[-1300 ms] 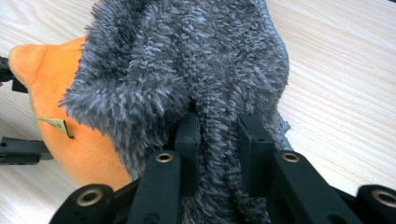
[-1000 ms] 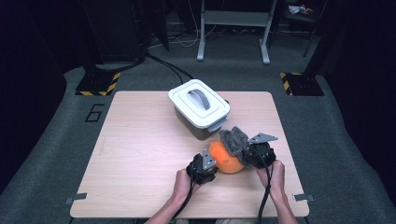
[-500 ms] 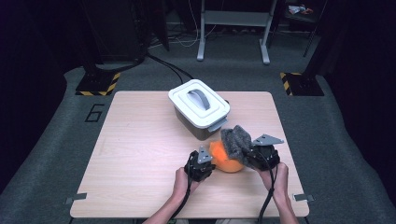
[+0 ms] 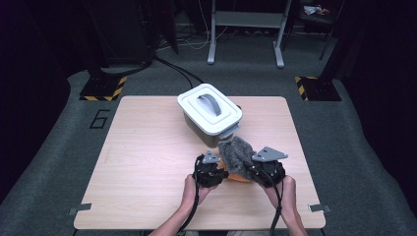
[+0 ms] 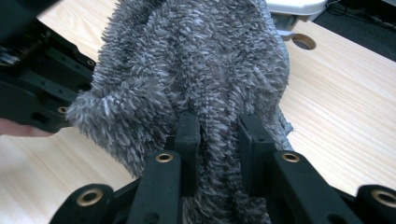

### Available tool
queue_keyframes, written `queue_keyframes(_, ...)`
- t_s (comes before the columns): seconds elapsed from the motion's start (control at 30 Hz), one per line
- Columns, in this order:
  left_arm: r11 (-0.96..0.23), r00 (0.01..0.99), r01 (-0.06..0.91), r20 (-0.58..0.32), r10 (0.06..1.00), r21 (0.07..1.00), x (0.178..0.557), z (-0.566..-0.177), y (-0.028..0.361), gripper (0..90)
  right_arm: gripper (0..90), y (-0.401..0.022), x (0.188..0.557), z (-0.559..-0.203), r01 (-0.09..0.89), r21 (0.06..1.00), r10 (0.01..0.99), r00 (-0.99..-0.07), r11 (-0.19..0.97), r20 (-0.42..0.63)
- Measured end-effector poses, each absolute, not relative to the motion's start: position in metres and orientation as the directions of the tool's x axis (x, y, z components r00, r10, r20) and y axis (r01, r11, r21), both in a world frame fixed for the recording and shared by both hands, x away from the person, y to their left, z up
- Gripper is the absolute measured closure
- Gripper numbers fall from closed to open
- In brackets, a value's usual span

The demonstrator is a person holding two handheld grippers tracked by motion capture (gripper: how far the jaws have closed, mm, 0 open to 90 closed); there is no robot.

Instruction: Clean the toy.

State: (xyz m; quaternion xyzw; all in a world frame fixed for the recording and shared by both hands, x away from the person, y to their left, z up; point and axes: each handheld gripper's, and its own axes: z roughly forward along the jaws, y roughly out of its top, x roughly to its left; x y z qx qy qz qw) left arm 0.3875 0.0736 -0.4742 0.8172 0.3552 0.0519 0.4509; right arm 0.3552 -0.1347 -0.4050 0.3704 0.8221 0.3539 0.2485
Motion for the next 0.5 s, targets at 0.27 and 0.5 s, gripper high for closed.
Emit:
queue_keyframes(0.27, -0.332, 0.734, 0.545, -0.247, 0.632, 0.770, 0.392, -0.477, 0.076, 82.4, 72.3, -0.125, 0.366, -0.414, 0.430, 0.756, 0.792, -0.581, 0.494, -0.188)
queue_keyframes(0.5, -0.333, 0.737, 0.548, -0.254, 0.627, 0.767, 0.393, -0.479, 0.077, 82.3, 72.3, -0.133, 0.368, -0.417, 0.449, 0.759, 0.806, -0.569, 0.471, -0.164)
